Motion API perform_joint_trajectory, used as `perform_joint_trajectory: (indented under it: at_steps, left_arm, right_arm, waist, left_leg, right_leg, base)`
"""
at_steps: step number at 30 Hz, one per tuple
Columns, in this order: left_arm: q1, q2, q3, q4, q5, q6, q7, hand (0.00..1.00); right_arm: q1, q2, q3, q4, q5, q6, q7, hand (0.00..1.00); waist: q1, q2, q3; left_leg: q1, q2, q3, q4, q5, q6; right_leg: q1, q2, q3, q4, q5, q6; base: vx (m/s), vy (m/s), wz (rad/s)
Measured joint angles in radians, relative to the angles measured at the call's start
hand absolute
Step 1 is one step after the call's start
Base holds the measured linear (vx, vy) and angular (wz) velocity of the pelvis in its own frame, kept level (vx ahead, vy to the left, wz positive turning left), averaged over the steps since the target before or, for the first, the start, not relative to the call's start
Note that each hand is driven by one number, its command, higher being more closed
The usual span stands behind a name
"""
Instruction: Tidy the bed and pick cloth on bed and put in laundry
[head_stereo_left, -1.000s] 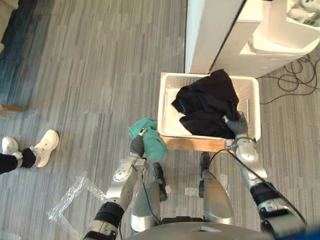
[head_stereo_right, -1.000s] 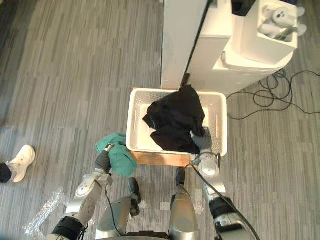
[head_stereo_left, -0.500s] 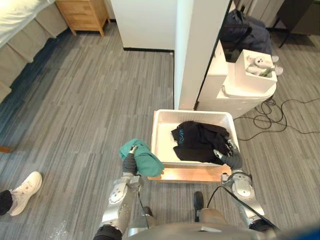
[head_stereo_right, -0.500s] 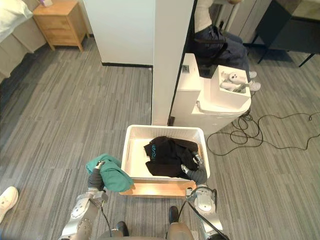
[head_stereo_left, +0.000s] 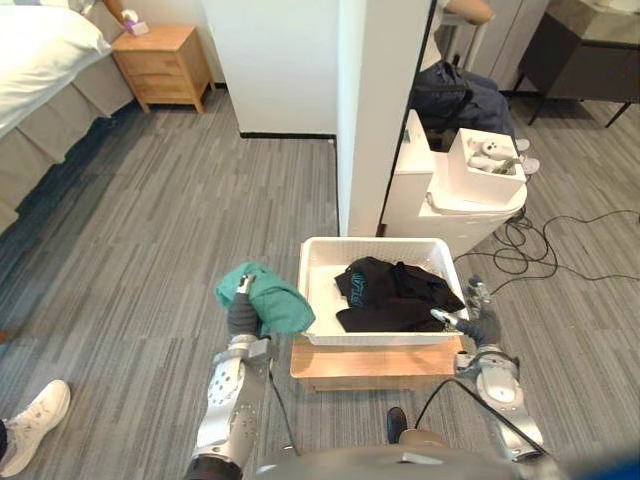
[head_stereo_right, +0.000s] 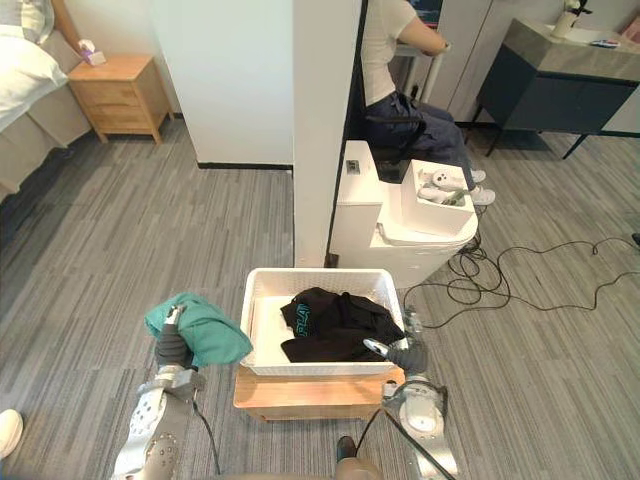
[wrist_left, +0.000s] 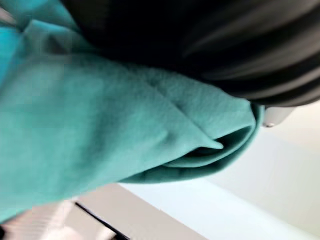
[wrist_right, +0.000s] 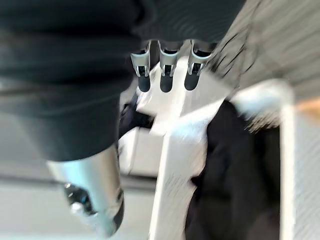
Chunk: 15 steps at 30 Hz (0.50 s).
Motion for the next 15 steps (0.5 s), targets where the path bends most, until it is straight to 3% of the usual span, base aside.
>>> perform_joint_trajectory:
  at_steps: [3, 6, 11, 15]
  left_arm:
    - [-0.007, 0.003, 0.007, -0.054, 0.027, -0.043, -0.011, 1.00]
    - [-0.048, 0.006, -0.008, -0.093, 0.040, -0.047, -0.038, 1.00]
    - [-0.134, 0.031, -0.072, -0.100, 0.085, -0.042, -0.044, 1.00]
    - [-0.243, 0.055, -0.083, -0.098, 0.109, 0.007, -0.041, 1.00]
  right_arm:
    - [0.017, -0.003, -0.016, 0.081, 0.033, 0.058, 0.013, 0.00]
    - [0.041, -0.002, -0.017, 0.216, 0.065, 0.098, 0.033, 0.00]
    - [0.083, -0.002, -0.019, 0.369, 0.150, 0.109, 0.075, 0.00]
    - [0.115, -0.002, -0.029, 0.471, 0.184, 0.092, 0.144, 0.00]
  waist:
    - [-0.018, 0.012, -0.010]
    - [-0.021, 0.024, -0.021]
    - [-0.054, 0.034, -0.045]
    - [-0.080, 0.042, -0.050]
  left_leg:
    - [0.013, 0.000, 0.005, -0.005, -0.001, -0.001]
    - [0.027, 0.000, 0.020, -0.005, -0.004, -0.005]
    - [0.041, -0.001, 0.037, -0.004, -0.009, -0.007]
    - [0.062, 0.000, 0.096, -0.006, -0.022, -0.013]
  right_leg:
    - [0.009, 0.001, 0.000, -0.001, 0.000, 0.000]
    - [0.016, 0.002, 0.009, -0.001, 0.000, 0.000]
    - [0.017, 0.005, 0.027, 0.003, 0.000, -0.001]
    - [0.011, 0.016, 0.081, -0.001, 0.004, -0.009]
  base:
    - [0.02, -0.009, -0.05]
    - [0.00, -0.010, -0.10]
    - [-0.04, -0.026, -0.12]
    - [-0.06, -0.023, -0.36]
